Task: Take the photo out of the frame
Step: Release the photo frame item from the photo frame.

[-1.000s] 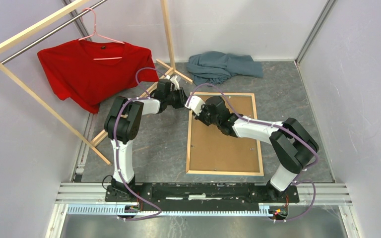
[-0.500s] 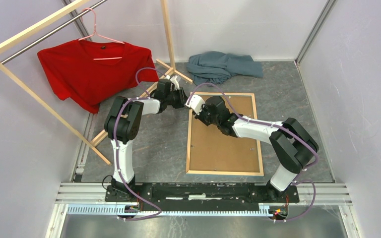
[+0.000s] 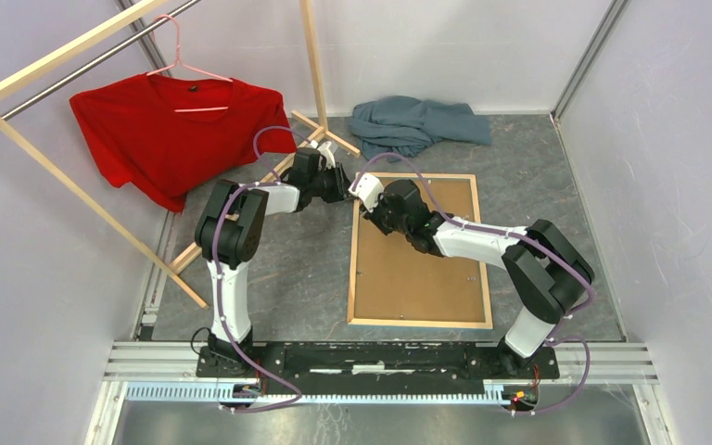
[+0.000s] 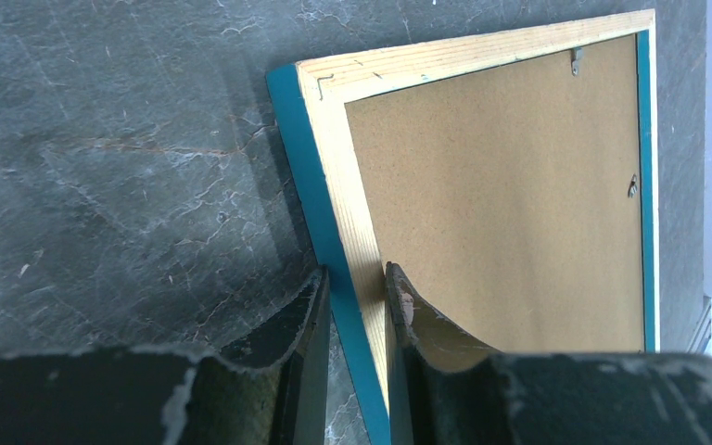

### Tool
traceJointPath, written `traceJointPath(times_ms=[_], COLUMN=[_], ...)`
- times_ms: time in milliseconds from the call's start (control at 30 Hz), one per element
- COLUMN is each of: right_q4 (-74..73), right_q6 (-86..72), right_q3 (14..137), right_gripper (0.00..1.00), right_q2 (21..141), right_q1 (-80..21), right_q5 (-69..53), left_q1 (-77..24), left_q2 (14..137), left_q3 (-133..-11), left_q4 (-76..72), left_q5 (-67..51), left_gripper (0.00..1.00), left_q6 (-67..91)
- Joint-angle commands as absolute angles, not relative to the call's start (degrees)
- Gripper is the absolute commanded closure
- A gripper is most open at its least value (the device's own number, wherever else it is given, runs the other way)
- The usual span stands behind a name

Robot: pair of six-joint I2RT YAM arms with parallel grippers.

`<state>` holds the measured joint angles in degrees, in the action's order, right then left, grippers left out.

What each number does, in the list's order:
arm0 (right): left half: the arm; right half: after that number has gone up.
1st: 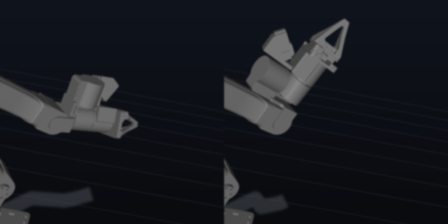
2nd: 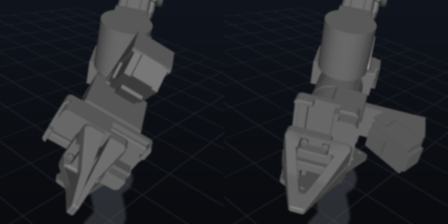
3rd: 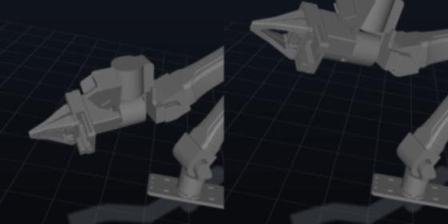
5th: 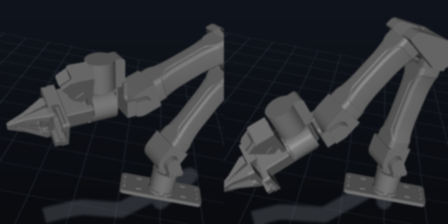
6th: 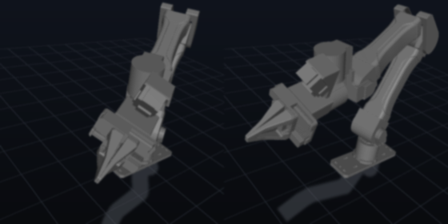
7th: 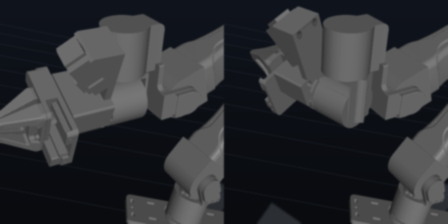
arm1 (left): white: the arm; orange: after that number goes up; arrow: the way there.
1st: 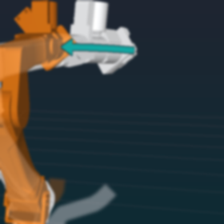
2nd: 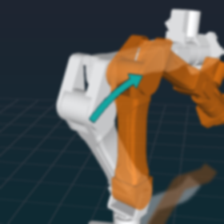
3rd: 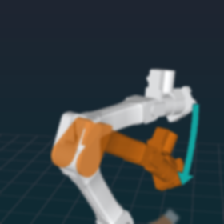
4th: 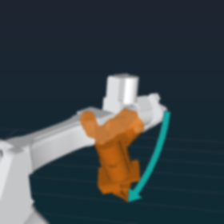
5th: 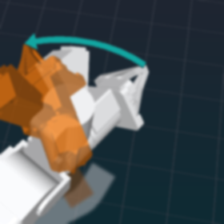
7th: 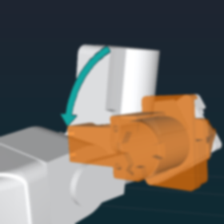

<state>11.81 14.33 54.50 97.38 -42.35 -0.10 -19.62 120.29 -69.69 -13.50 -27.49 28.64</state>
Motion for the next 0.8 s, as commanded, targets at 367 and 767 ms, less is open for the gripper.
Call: traceJointPath(times_ms=[367,767], right_q4=[11.0,10.8], right_q6=[10.7,8.0], right_q3=[54.1,53.7], right_gripper=[1.0,1.0], right_q2=[99.5,99.6], right_q1=[-42.2,-40.7], right_q5=[1.8,0.2], left_q1=[-20.0,-20.0], left_q2=[122.7,122.7], left_q3=[-68.8,-68.8], left_q4=[-11.5,-11.5], left_q5=[-28.7,-28.6], left_gripper=[0.75,0.75], left_q6=[30.4,30.3])
